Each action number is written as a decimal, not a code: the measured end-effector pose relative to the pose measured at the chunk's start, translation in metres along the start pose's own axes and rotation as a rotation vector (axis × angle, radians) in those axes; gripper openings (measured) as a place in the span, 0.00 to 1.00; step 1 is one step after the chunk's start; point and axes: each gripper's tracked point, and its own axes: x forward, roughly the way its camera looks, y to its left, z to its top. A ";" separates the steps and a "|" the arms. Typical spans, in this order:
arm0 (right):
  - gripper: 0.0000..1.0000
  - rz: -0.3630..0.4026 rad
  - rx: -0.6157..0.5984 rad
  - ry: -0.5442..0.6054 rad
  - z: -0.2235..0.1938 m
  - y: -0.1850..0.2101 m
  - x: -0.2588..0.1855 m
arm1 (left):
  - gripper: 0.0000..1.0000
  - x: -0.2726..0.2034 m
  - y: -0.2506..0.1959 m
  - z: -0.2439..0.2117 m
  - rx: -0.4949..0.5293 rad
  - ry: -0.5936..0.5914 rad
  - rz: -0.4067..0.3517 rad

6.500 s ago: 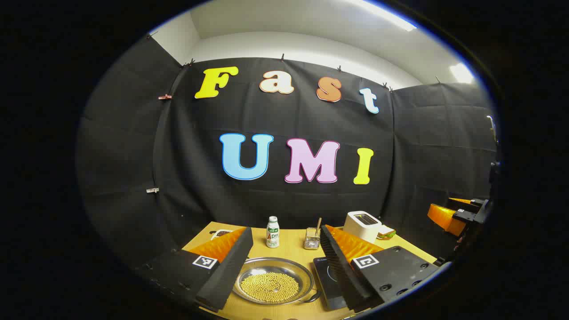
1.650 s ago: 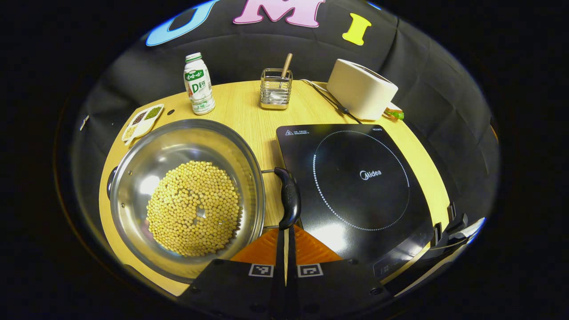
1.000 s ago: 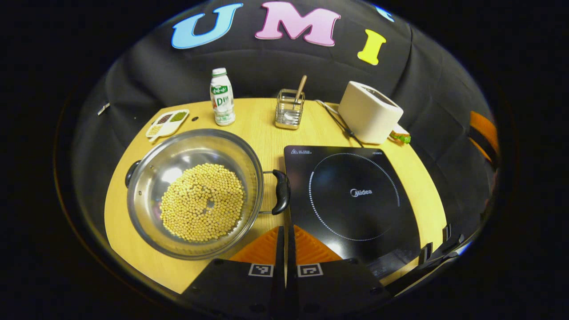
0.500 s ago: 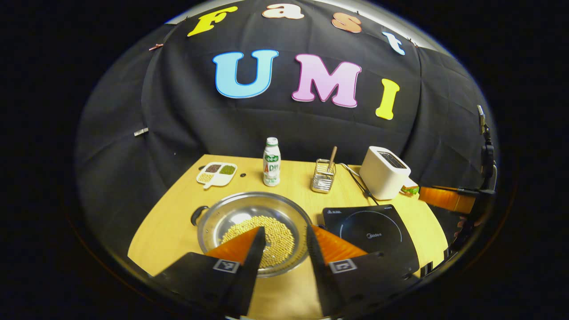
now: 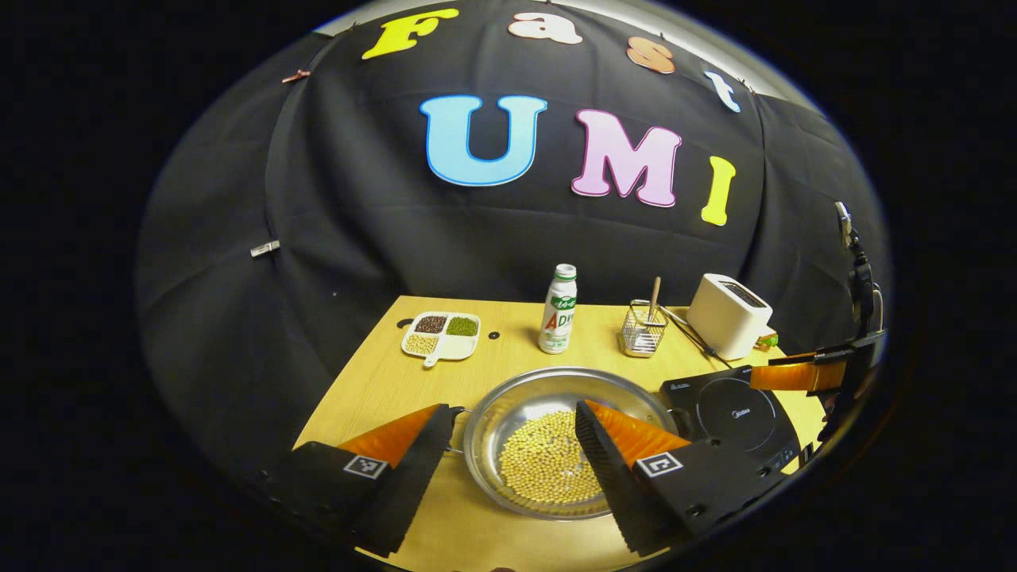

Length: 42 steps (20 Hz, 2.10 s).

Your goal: First push the handle of the pot to place it horizontally, then grasp the pot with both hands and set it on the induction cooktop.

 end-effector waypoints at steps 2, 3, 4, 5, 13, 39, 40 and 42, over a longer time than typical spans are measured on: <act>0.99 -0.002 -0.018 0.042 -0.013 0.015 0.018 | 0.97 0.016 0.019 -0.007 0.004 0.009 -0.024; 0.99 -0.003 -0.025 0.065 -0.020 0.019 0.027 | 0.96 0.024 0.026 -0.011 0.002 0.014 -0.038; 0.99 -0.005 -0.018 0.080 -0.028 0.024 0.038 | 0.95 0.030 0.031 -0.015 -0.001 0.022 -0.053; 0.99 -0.008 -0.007 0.101 -0.036 0.026 0.047 | 0.95 0.038 0.036 -0.019 -0.004 0.029 -0.066; 0.99 -0.108 0.028 0.185 -0.082 0.015 0.084 | 0.95 0.098 0.064 -0.052 0.001 0.085 -0.141; 0.65 -0.139 0.030 0.242 -0.094 0.030 0.162 | 0.71 0.141 0.079 -0.126 -0.106 0.293 -0.252; 0.60 -0.133 0.028 0.247 -0.095 0.030 0.166 | 0.69 0.142 0.080 -0.127 -0.113 0.291 -0.242; 0.62 -0.129 0.040 0.247 -0.096 0.030 0.165 | 0.69 0.142 0.081 -0.131 -0.134 0.300 -0.218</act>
